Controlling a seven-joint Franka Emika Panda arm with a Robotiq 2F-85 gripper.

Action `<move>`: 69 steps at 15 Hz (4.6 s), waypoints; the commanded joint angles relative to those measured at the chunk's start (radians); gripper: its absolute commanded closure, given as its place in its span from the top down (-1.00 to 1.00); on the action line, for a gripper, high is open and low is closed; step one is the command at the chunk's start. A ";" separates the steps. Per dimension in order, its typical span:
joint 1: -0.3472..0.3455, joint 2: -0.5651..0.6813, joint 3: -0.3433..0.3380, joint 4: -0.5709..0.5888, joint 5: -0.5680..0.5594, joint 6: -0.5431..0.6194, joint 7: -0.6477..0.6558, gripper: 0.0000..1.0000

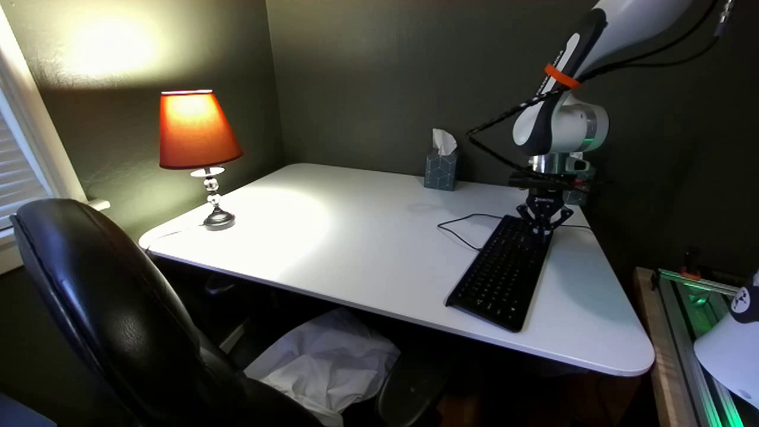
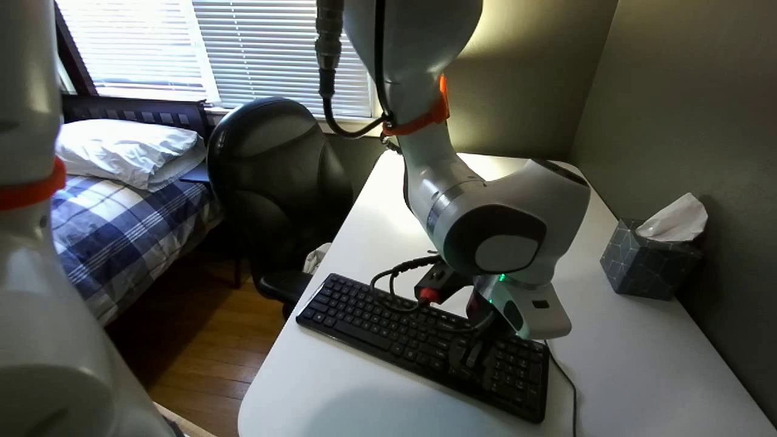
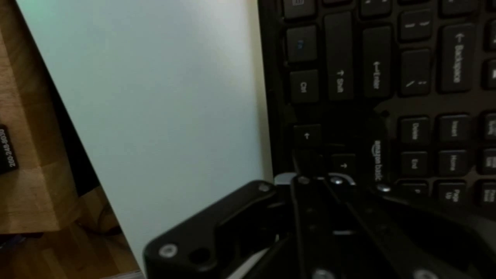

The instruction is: Press one key on the keyboard.

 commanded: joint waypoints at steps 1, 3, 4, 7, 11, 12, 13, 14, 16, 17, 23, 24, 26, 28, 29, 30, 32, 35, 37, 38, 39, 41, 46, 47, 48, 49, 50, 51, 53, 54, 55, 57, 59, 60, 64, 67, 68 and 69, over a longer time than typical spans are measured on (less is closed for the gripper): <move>-0.007 0.004 0.010 0.002 0.017 -0.001 0.000 -1.00; -0.006 0.012 0.011 0.011 0.017 -0.003 0.005 -1.00; -0.007 0.015 0.013 0.014 0.018 -0.006 0.003 -1.00; -0.006 0.026 0.015 0.023 0.016 -0.012 0.006 -1.00; -0.006 0.039 0.013 0.033 0.013 -0.027 0.014 -1.00; -0.006 0.041 0.013 0.035 0.013 -0.031 0.015 -1.00; -0.006 0.043 0.013 0.036 0.013 -0.031 0.016 -1.00; -0.006 0.043 0.013 0.037 0.014 -0.032 0.017 -1.00; -0.007 0.045 0.013 0.041 0.014 -0.037 0.020 -1.00; -0.007 0.045 0.012 0.042 0.014 -0.038 0.021 -1.00; -0.004 -0.011 -0.002 -0.013 0.000 0.001 0.010 -1.00; -0.003 -0.022 -0.005 -0.023 -0.001 0.010 0.012 -1.00; -0.001 -0.042 -0.013 -0.038 -0.006 0.021 0.015 -1.00; 0.001 -0.063 -0.018 -0.053 -0.009 0.034 0.017 -1.00; 0.000 -0.072 -0.018 -0.059 -0.011 0.039 0.015 -1.00; -0.003 -0.085 -0.016 -0.066 -0.005 0.047 0.008 -1.00; -0.005 -0.105 -0.012 -0.075 -0.001 0.050 0.004 -0.76; 0.008 -0.132 -0.027 -0.095 -0.058 0.070 0.028 -0.19; 0.036 -0.150 -0.062 -0.127 -0.181 0.168 0.074 0.11; 0.053 -0.153 -0.089 -0.140 -0.271 0.220 0.100 0.25; 0.069 -0.158 -0.118 -0.154 -0.352 0.274 0.135 0.42; 0.194 -0.124 -0.276 -0.155 -0.514 0.353 0.189 0.72; 0.420 -0.147 -0.587 -0.141 -0.917 0.404 0.296 1.00; 0.455 -0.166 -0.627 -0.137 -0.981 0.385 0.317 1.00; 0.484 -0.185 -0.660 -0.134 -1.044 0.366 0.332 1.00; 0.508 -0.204 -0.684 -0.129 -1.100 0.345 0.339 0.99; 0.529 -0.227 -0.702 -0.126 -1.151 0.318 0.343 1.00; 0.545 -0.252 -0.716 -0.123 -1.198 0.292 0.352 0.99; 0.562 -0.333 -0.716 -0.134 -1.261 0.203 0.331 1.00; 0.565 -0.376 -0.706 -0.140 -1.277 0.147 0.314 1.00; 0.564 -0.413 -0.693 -0.144 -1.289 0.098 0.303 1.00; 0.403 -0.477 -0.501 -0.150 -1.268 0.000 0.273 1.00; 0.321 -0.519 -0.383 -0.162 -1.255 -0.064 0.249 1.00; 0.276 -0.544 -0.319 -0.169 -1.243 -0.090 0.232 1.00; 0.130 -0.608 -0.114 -0.193 -1.162 -0.138 0.137 1.00; 0.055 -0.632 -0.006 -0.201 -1.081 -0.156 0.066 1.00; 0.038 -0.640 0.020 -0.202 -1.059 -0.160 0.044 1.00; 0.023 -0.645 0.043 -0.204 -1.035 -0.161 0.025 1.00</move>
